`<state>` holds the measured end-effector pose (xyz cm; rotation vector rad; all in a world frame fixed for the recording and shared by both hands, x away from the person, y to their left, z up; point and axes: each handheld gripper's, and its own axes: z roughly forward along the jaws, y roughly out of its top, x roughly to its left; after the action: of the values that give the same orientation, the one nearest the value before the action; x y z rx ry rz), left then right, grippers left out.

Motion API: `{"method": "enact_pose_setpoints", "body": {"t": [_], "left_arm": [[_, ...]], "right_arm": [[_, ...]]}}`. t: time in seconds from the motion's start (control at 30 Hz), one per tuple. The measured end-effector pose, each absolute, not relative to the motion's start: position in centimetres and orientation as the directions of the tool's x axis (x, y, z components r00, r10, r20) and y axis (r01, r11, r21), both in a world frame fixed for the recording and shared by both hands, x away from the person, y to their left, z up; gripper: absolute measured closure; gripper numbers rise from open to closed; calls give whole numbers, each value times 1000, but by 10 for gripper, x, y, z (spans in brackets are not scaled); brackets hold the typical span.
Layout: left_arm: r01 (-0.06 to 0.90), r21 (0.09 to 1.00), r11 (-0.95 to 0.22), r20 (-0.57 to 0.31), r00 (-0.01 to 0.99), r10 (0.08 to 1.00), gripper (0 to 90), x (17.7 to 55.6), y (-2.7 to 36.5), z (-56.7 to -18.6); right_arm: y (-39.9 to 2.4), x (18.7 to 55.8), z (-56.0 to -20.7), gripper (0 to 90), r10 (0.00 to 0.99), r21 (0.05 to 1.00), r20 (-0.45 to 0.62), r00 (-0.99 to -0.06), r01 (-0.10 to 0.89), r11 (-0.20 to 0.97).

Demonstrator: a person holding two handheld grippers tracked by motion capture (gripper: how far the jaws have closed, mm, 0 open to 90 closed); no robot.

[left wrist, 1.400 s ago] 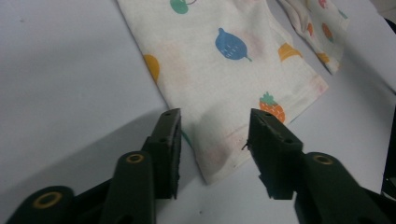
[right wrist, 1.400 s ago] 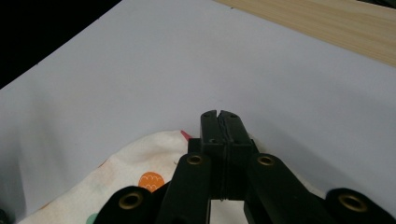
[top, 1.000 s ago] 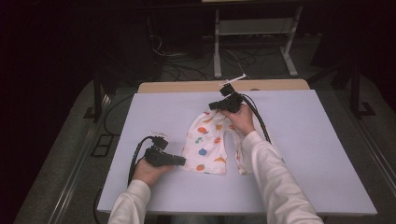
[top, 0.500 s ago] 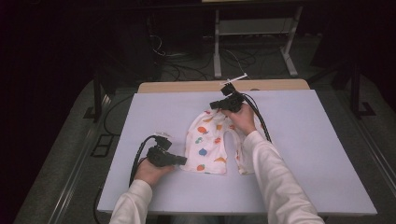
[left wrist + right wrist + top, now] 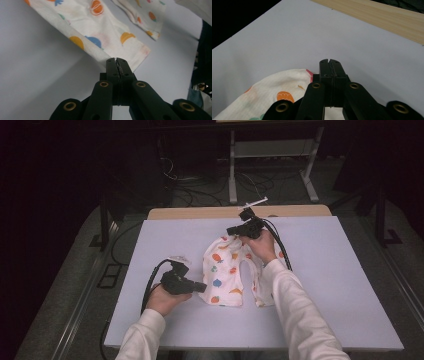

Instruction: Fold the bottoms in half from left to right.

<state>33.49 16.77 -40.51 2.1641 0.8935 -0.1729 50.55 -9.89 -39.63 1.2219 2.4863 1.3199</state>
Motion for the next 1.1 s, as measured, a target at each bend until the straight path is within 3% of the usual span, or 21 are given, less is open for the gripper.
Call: {"method": "enact_pose_setpoints", "body": {"t": [1.1], "left_arm": [[536,662,-524,-358,840,407,888,337,109,-362]], "right_arm": [[-154,506,-382,884,719,733,297,-629,632,250]]}}
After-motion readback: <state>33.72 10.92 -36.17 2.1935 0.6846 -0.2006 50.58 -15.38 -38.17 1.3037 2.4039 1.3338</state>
